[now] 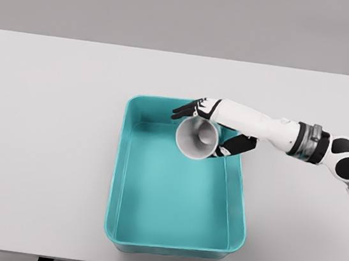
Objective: Put the paper cup into the basket with your right arm
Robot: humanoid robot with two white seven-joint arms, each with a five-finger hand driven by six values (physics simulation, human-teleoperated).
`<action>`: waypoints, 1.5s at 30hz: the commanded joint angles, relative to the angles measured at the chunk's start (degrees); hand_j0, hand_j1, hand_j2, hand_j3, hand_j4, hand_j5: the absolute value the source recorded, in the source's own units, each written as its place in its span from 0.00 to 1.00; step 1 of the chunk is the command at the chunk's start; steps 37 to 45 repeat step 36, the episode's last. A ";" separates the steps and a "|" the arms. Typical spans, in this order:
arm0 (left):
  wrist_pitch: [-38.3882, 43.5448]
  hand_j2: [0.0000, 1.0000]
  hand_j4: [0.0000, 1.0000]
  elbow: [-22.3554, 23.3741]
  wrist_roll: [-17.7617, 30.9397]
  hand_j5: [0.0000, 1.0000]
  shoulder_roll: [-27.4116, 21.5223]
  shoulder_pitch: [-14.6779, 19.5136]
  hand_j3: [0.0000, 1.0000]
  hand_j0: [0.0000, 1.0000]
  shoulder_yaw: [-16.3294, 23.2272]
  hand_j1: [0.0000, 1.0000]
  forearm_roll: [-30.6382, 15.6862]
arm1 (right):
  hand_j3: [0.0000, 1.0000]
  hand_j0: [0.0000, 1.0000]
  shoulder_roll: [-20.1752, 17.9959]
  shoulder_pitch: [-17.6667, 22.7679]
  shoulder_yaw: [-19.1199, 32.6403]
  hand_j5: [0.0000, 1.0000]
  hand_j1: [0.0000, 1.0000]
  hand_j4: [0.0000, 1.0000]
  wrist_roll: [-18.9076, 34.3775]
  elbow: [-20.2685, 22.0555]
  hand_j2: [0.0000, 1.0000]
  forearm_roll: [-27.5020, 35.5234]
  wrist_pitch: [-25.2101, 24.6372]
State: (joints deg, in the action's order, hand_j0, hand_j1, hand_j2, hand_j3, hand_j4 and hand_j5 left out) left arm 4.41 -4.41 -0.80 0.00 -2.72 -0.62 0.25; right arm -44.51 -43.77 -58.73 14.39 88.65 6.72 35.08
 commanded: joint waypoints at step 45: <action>0.07 1.00 1.00 0.19 0.01 1.00 0.00 0.00 1.00 1.00 -0.08 1.00 -0.08 | 1.00 1.00 -20.44 3.60 3.89 1.00 1.00 1.00 0.37 -0.41 1.00 -7.78 -0.08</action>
